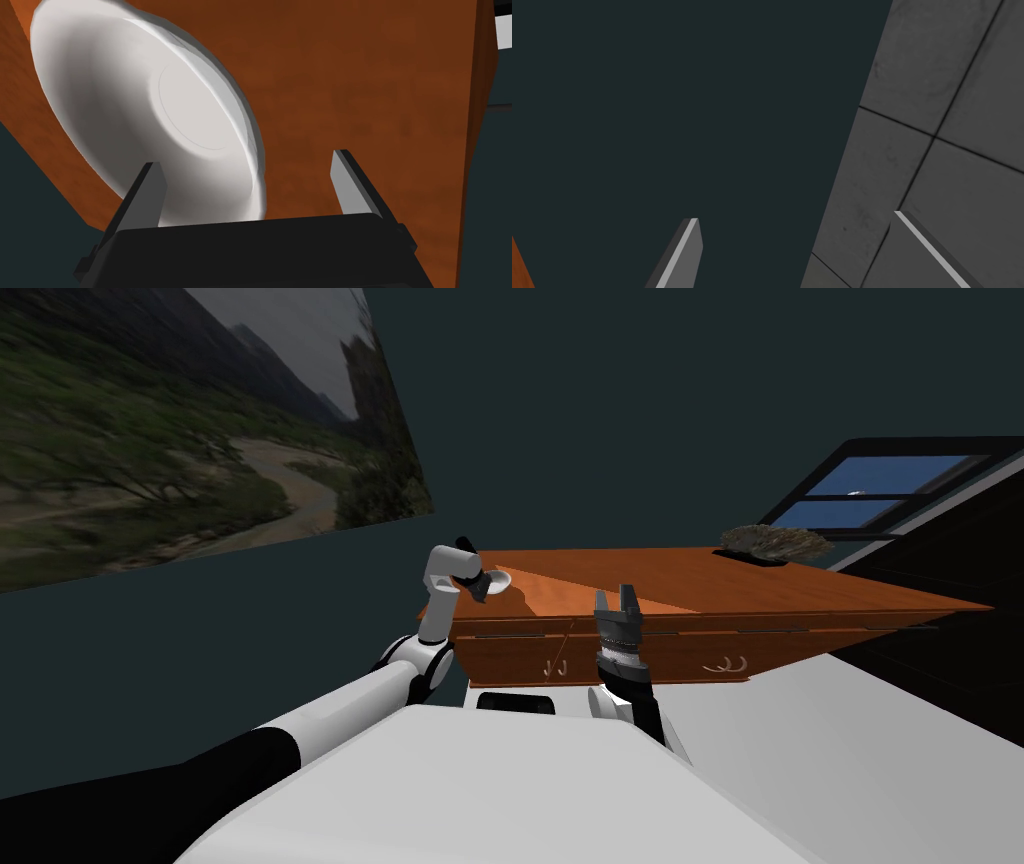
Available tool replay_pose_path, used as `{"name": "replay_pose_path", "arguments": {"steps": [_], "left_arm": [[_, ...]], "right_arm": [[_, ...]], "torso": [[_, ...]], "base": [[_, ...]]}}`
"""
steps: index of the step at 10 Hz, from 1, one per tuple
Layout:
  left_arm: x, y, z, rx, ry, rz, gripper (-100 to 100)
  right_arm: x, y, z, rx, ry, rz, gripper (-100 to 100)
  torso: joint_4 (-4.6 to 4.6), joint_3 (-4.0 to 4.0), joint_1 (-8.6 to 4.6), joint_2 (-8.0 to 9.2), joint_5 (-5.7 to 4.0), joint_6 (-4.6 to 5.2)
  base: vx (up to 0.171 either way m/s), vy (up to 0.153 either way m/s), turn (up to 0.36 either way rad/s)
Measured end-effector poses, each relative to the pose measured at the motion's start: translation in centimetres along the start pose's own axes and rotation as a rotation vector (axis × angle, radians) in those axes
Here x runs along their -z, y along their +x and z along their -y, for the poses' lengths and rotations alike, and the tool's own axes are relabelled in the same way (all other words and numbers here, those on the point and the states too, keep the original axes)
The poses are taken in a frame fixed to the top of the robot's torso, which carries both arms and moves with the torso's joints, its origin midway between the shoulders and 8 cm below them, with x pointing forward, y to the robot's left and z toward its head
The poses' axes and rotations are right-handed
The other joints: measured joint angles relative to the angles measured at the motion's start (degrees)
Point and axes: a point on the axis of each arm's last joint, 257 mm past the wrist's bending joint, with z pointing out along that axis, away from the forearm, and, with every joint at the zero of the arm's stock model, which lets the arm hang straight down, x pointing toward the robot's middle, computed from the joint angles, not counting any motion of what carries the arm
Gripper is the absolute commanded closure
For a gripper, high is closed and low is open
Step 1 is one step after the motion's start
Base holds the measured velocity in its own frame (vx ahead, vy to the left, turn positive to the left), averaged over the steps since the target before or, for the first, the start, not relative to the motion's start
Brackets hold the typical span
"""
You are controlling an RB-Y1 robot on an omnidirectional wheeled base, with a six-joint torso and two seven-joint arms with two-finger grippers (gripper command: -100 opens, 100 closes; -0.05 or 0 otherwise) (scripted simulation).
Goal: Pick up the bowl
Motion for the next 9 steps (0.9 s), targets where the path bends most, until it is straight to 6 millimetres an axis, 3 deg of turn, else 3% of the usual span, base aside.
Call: {"name": "replay_pose_path", "arguments": {"steps": [2,3,7,8,9], "left_arm": [[-1.06,-0.19,-0.07,0.002,0.001,0.0,-100],[-1.12,-0.19,-0.02,0.002,0.004,0.0,100],[-1.13,-0.25,-0.07,0.002,0.002,0.002,100],[-1.14,-0.25,-0.08,0.002,0.002,0.002,0],[-1.14,-0.25,-0.08,0.002,0.001,0.002,100]], "right_arm": [[0.0,0.0,0.0,0.0,0.0,0.0,0],[0.0,0.0,0.0,0.0,0.0,0.0,0],[0.0,0.0,0.0,0.0,0.0,0.0,0],[0.0,0.0,0.0,0.0,0.0,0.0,0],[0.0,0.0,0.0,0.0,0.0,0.0,0]], "torso": [[0.0,0.0,0.0,0.0,0.0,0.0],[0.01,0.01,0.0,0.01,0.0,0.0],[0.02,0.01,0.03,0.0,0.04,0.03],[0.02,0.01,0.03,0.01,0.03,0.03],[0.03,0.02,0.02,0.01,0.03,0.03]], "base": [[0.0,0.0,-0.007],[0.0,0.0,0.0],[0.0,0.0,0.0],[0.0,0.0,0.0],[-0.001,-0.001,0.012]]}}
